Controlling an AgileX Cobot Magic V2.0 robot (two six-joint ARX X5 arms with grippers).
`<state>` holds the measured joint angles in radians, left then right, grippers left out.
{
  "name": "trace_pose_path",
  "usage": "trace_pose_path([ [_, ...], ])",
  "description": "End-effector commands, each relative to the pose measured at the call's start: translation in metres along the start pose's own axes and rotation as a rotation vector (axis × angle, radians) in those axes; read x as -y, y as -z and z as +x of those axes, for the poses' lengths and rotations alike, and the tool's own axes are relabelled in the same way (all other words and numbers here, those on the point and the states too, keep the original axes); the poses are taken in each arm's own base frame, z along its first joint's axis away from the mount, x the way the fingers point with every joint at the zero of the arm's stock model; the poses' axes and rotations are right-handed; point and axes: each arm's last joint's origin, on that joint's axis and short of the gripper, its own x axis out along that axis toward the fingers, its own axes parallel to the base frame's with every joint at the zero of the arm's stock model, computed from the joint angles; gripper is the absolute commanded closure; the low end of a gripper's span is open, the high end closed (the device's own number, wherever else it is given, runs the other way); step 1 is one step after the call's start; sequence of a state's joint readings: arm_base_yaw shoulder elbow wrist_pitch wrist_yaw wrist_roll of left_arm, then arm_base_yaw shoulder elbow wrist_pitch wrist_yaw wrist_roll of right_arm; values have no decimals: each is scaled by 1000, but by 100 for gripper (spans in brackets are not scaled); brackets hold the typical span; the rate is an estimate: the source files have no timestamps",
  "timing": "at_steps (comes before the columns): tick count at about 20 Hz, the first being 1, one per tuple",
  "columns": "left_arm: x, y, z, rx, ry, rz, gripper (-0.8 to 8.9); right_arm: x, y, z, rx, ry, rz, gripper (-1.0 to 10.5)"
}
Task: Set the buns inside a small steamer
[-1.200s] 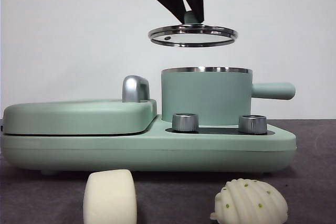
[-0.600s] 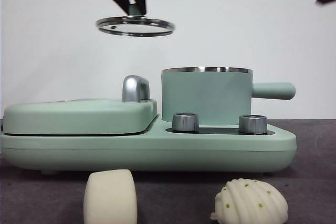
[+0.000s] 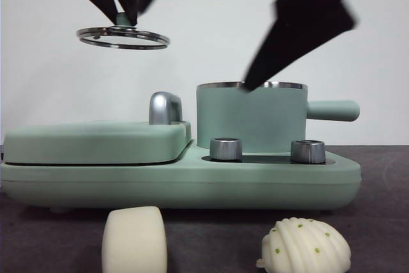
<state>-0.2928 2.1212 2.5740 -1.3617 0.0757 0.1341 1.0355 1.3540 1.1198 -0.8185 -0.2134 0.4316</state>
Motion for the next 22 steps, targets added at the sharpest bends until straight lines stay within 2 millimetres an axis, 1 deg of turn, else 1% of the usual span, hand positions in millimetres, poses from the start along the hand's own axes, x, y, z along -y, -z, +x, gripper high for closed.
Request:
trace_pose_path([
  [1,-7,-4,-11,59,-21,-22,700,-14,-14,24,-36,32,-20,434],
  [3,-15,-3,-12,59,-33,-41,700,-19,-21,46,-64,40,-33,435],
  [5,-21,-2,-13,59,-43,-55,700,-20,-25,65,-81,45,-35,435],
  [9,-33,0,-14,61,-62,-85,700,-14,-25,94,-142,78,-24,437],
  [10,-35,0,-14,61,-65,-93,700,-13,-25,98,-145,85,-26,444],
  [12,-38,1,-15,61,-70,-100,700,-11,-27,107,-136,102,-32,493],
  [16,-40,1,-15,62,-72,-105,700,-8,-26,122,-157,116,-27,564],
  [18,-40,1,-15,62,-72,-106,700,-6,-25,127,-176,125,-22,605],
  [22,-40,1,-15,63,-72,-110,700,-4,-23,130,-199,138,-17,734],
])
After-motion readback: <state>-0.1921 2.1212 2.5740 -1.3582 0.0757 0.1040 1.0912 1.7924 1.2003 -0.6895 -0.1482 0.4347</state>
